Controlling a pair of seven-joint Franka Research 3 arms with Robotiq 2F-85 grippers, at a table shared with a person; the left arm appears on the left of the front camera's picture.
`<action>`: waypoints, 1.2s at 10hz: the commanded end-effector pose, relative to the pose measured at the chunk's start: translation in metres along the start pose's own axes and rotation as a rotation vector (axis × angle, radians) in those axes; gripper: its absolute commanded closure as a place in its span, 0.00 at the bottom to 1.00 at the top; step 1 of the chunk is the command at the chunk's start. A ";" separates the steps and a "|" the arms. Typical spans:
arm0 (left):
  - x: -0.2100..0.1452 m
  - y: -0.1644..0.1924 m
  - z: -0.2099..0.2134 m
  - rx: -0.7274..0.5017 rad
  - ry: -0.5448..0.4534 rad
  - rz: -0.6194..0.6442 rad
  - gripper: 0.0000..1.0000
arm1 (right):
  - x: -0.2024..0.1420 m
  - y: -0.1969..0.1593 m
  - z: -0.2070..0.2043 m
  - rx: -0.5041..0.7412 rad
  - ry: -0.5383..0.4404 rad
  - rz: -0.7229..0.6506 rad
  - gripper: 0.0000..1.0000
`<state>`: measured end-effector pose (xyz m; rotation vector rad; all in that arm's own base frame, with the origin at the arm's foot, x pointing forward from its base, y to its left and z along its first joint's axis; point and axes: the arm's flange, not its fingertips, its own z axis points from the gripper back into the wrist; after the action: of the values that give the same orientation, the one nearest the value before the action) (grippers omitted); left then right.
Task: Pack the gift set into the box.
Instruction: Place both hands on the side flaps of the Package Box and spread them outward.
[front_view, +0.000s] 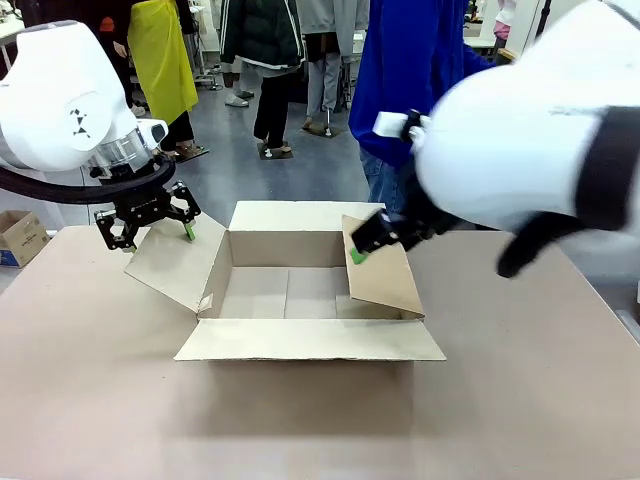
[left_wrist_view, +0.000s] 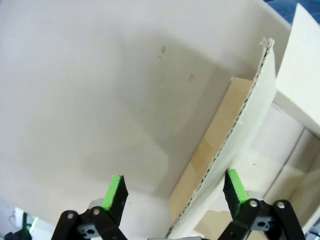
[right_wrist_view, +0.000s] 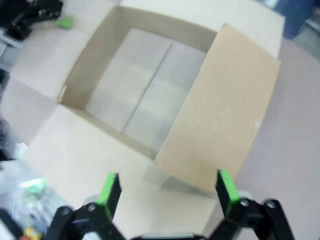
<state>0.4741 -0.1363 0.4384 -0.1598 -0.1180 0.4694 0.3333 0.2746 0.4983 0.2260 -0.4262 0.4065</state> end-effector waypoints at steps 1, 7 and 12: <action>0.000 0.000 0.003 0.013 -0.013 0.014 0.00 | 0.071 0.041 -0.007 -0.180 0.232 -0.177 0.00; 0.000 0.000 0.003 0.013 -0.013 0.014 0.00 | 0.085 0.037 -0.054 -0.331 0.181 -0.277 0.00; 0.000 0.000 0.003 0.013 -0.013 0.014 0.00 | 0.083 0.035 -0.139 -0.470 0.260 -0.317 0.00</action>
<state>0.4743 -0.1359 0.4388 -0.1593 -0.1189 0.4706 0.4246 0.3569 0.4129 -0.1860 -0.2009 0.0346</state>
